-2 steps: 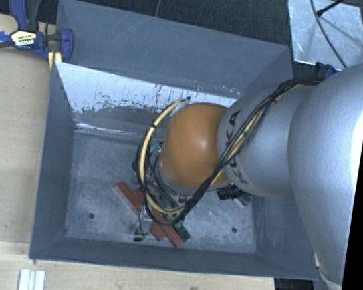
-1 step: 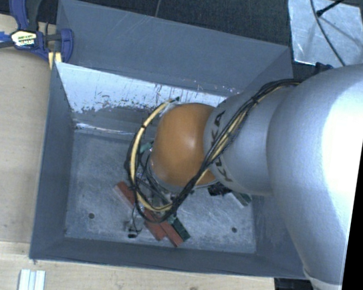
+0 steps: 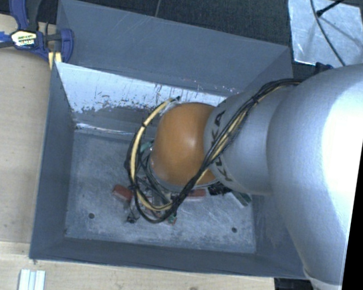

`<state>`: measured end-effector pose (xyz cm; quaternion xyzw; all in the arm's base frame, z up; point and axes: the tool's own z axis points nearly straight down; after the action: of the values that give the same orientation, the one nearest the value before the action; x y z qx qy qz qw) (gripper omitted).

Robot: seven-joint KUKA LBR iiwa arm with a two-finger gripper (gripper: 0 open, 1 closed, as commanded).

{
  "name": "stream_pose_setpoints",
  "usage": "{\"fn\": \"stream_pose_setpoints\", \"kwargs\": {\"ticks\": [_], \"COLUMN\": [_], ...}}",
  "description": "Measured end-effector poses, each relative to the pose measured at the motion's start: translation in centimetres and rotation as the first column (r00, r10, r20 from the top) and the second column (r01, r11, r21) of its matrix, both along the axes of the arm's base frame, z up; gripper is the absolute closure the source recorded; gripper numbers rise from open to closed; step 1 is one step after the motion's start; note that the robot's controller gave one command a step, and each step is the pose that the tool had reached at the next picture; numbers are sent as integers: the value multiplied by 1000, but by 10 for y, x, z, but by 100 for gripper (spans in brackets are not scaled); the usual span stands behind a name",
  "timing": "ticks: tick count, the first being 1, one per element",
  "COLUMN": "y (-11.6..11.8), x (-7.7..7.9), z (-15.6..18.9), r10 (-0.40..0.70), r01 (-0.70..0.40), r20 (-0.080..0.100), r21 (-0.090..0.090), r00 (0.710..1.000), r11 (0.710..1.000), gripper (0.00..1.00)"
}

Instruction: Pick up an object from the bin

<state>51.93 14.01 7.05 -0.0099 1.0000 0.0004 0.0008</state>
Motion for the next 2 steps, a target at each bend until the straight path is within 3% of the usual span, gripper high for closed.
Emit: {"fn": "stream_pose_setpoints", "kwargs": {"ticks": [1, 2], "y": [-4, -5], "x": [4, 2], "z": [145, 140], "r10": [34, 34], "r01": [-34, -34], "r20": [9, 1], "r21": [1, -1], "r00": [999, 999], "r11": [999, 999], "gripper": [100, 0]}}
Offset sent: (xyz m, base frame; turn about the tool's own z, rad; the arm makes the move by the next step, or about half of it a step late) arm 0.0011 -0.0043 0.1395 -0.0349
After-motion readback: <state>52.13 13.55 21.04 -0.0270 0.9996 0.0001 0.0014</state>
